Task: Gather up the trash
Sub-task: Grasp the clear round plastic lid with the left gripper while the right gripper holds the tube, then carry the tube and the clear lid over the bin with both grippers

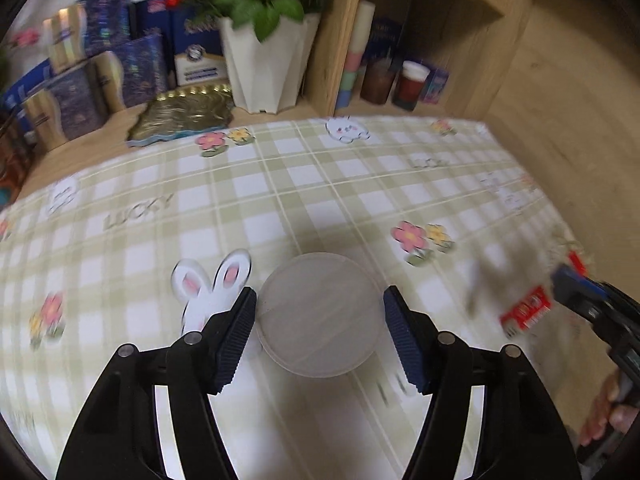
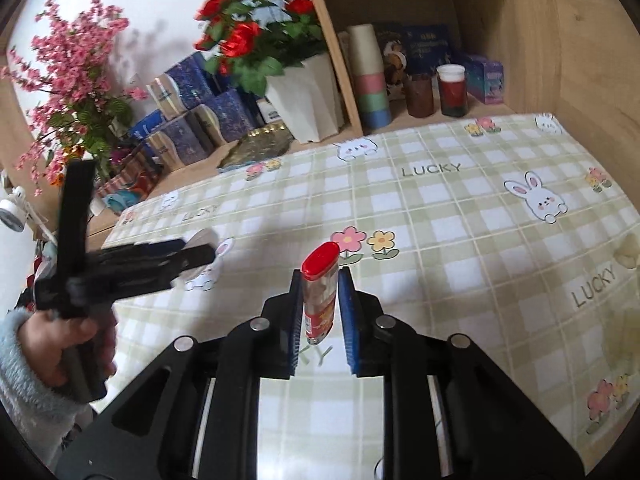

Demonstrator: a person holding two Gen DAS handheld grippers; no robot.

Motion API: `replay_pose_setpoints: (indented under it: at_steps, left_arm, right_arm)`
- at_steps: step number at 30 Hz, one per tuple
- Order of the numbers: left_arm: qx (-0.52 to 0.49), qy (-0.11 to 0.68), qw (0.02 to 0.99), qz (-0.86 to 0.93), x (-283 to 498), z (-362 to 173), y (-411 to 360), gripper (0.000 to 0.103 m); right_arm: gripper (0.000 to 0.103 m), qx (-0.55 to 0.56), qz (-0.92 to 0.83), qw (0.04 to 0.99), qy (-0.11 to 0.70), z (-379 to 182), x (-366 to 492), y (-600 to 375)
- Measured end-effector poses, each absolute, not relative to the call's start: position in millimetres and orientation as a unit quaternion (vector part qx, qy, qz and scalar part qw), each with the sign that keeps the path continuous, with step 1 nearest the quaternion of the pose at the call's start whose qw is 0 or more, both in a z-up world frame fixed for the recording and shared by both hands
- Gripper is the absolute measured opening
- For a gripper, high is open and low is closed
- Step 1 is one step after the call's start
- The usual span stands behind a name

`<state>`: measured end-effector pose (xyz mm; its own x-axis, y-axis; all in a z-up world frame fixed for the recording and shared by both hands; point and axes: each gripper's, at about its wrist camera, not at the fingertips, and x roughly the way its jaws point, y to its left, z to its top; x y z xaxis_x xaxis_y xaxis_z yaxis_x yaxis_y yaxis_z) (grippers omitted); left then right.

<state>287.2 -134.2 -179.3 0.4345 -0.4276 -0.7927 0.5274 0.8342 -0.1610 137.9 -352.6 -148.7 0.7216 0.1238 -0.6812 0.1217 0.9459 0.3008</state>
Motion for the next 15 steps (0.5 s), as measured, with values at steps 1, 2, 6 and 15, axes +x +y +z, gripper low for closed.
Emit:
replay_pose_setpoints:
  at_steps: [1,2,6,15]
  left_arm:
    - [0.043,0.447,0.848,-0.281,274,-172,-125,0.064]
    - [0.035,0.446,0.849,-0.28,265,-167,-120,0.064]
    - [-0.001,0.437,0.858,-0.272,217,-140,-90,0.064]
    - [-0.036,0.421,0.868,-0.262,117,-101,-43,0.064]
  right_arm:
    - [0.021,0.165,0.003,0.914,0.371,-145,134,-351]
    - [0.021,0.165,0.006,0.915,0.368,-138,127,-348]
    - [0.021,0.159,0.017,0.92,0.359,-118,103,-335]
    - [0.021,0.155,0.049,0.919,0.359,-92,43,-303]
